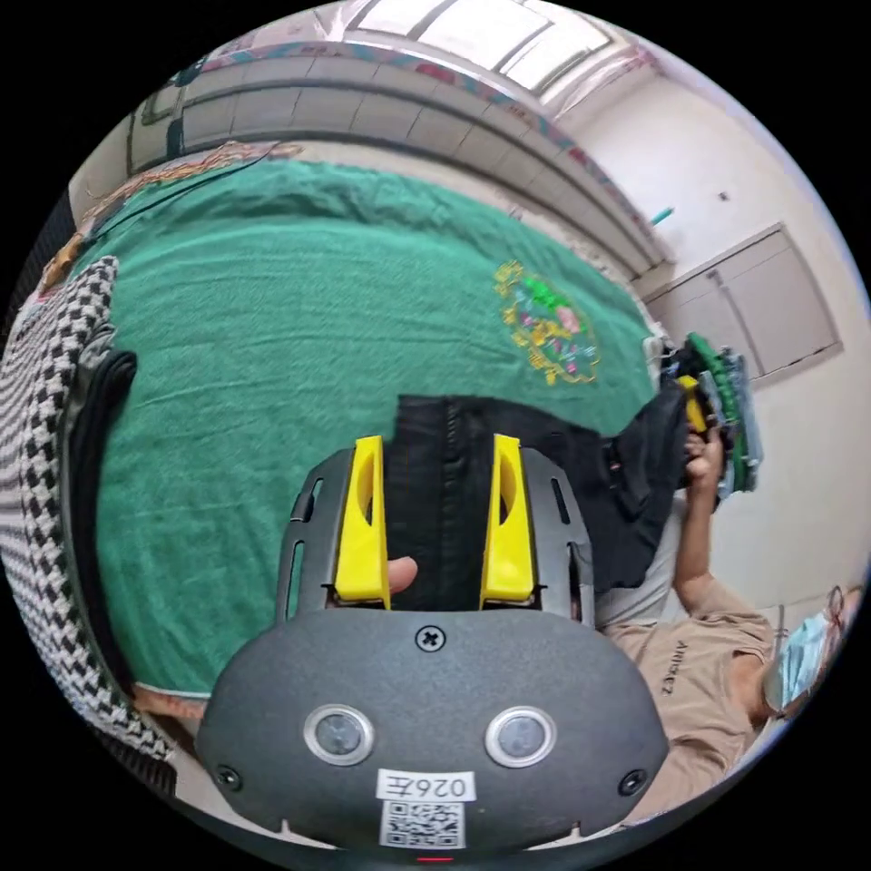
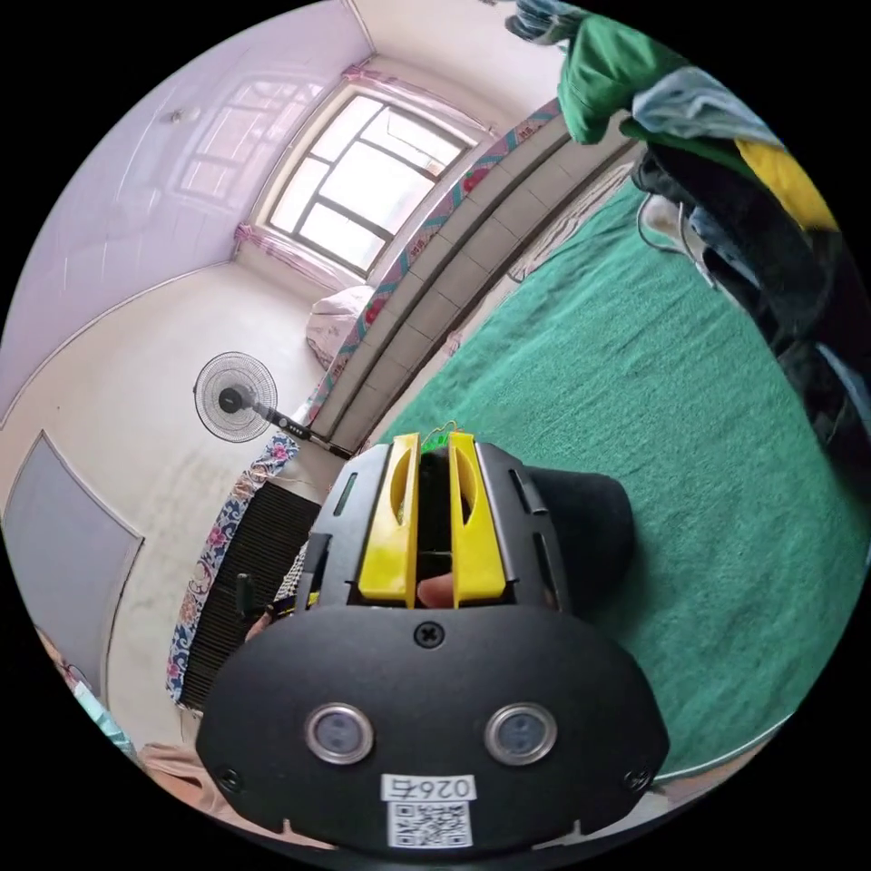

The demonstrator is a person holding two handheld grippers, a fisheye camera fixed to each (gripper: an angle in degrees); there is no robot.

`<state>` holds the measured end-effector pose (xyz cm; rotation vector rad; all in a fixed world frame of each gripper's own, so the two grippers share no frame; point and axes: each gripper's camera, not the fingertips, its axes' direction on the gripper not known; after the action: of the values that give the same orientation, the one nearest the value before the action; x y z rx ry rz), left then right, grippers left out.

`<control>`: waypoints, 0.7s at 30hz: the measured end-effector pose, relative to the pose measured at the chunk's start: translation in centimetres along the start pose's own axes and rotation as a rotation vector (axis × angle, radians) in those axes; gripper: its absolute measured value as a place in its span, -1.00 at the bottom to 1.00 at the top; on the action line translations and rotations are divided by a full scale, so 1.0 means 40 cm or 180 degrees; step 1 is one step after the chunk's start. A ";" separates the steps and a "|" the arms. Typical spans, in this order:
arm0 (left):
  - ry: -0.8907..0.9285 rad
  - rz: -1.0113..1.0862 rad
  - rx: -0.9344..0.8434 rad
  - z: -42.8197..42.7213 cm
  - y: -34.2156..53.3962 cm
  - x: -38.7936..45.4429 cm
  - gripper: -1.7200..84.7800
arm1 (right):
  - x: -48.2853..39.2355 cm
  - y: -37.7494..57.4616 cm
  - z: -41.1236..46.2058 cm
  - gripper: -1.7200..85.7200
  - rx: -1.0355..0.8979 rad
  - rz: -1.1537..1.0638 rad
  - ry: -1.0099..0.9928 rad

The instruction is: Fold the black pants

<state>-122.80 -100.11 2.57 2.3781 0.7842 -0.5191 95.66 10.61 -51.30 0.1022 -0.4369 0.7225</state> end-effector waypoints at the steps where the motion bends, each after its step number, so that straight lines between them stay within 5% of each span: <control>1: -0.0125 -0.0003 -0.0081 0.025 0.017 0.004 -0.57 | -0.007 0.006 -0.009 -0.84 0.0028 -0.0029 -0.0009; 9: -0.0348 0.0327 -0.0709 0.334 0.247 0.133 -0.35 | -0.105 0.060 -0.006 -0.62 0.0052 -0.0182 0.0494; 16: -0.0371 0.0385 -0.0846 0.403 0.424 0.195 -0.48 | -0.213 0.096 0.290 -0.56 -0.1008 -0.0302 0.0693; 21: -0.0424 0.0527 -0.0886 0.407 0.575 0.232 -0.56 | -0.361 0.117 0.445 -0.60 -0.1311 -0.0747 0.1492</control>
<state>-104.09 -121.72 -5.39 2.1048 0.5547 -0.4617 76.71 0.95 -41.55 -0.3925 -0.1131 0.3950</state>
